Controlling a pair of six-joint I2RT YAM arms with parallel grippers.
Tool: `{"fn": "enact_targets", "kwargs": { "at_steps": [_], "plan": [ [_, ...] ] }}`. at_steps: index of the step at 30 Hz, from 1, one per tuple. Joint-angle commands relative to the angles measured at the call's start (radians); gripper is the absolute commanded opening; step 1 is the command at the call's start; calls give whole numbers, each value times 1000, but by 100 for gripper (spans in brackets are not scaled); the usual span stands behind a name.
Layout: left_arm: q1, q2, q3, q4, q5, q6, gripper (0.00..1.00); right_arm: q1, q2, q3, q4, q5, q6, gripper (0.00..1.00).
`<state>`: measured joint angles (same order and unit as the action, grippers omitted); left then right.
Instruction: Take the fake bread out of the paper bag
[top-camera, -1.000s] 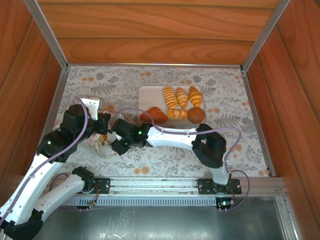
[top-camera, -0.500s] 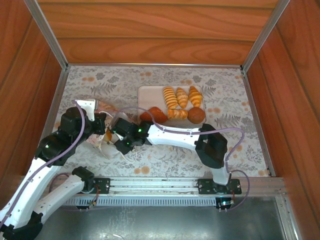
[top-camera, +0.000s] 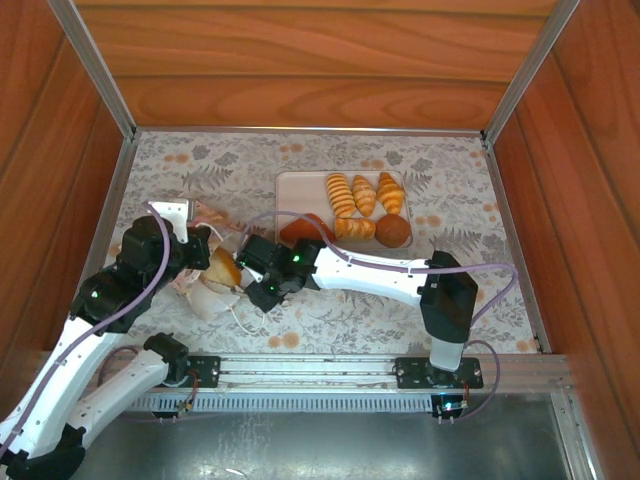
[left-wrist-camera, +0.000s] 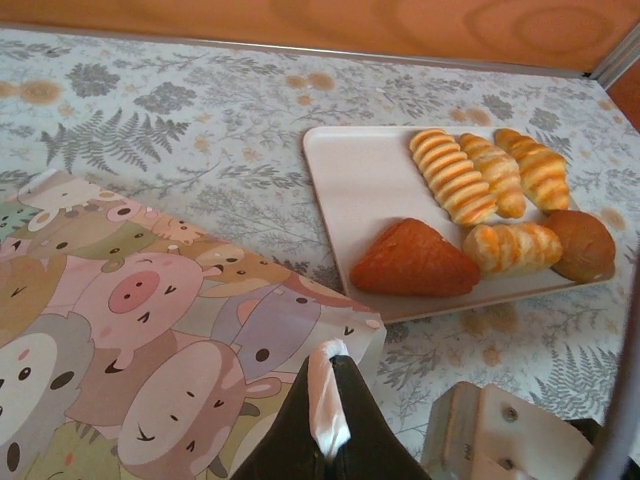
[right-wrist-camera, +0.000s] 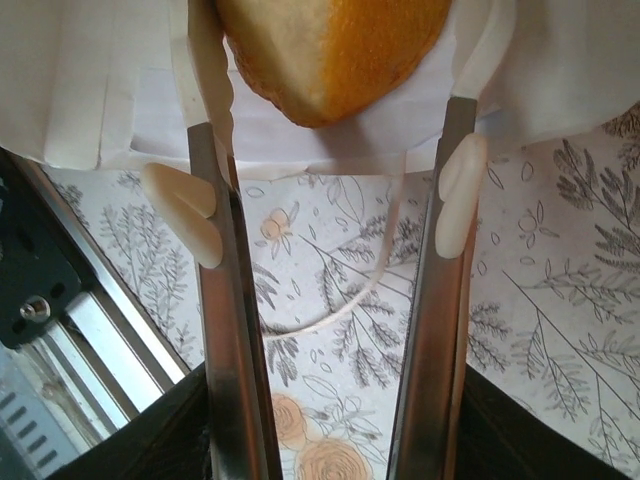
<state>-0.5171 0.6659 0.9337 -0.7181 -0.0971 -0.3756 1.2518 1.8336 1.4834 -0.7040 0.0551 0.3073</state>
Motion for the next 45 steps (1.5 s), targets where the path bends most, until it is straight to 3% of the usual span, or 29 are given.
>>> {"fn": "enact_targets", "kwargs": {
  "at_steps": [1, 6, 12, 22, 27, 32, 45],
  "plan": [
    [-6, -4, 0, 16, 65, -3, 0, 8, 33, 32, -12, 30, -9, 56],
    [-5, 16, 10, 17, 135, 4, 0, 9, 57, 66, 41, 24, -30, 61],
    [-5, 11, 7, 22, 136, -1, 0, 9, 108, 101, 20, 86, -65, 64],
    [-5, -26, -12, 23, 47, -23, 0, 11, 182, 233, -73, 68, -84, 51],
    [-4, -46, -15, 11, -39, -15, 0, 11, 109, 188, -41, 36, -81, 47],
    [-4, -30, -11, 11, -70, -24, 0, 11, 8, 105, 3, -45, -114, 47],
    [-4, -11, -8, 12, -134, -82, 0, 4, -240, -48, -28, -120, -113, 47]
  ]
}}
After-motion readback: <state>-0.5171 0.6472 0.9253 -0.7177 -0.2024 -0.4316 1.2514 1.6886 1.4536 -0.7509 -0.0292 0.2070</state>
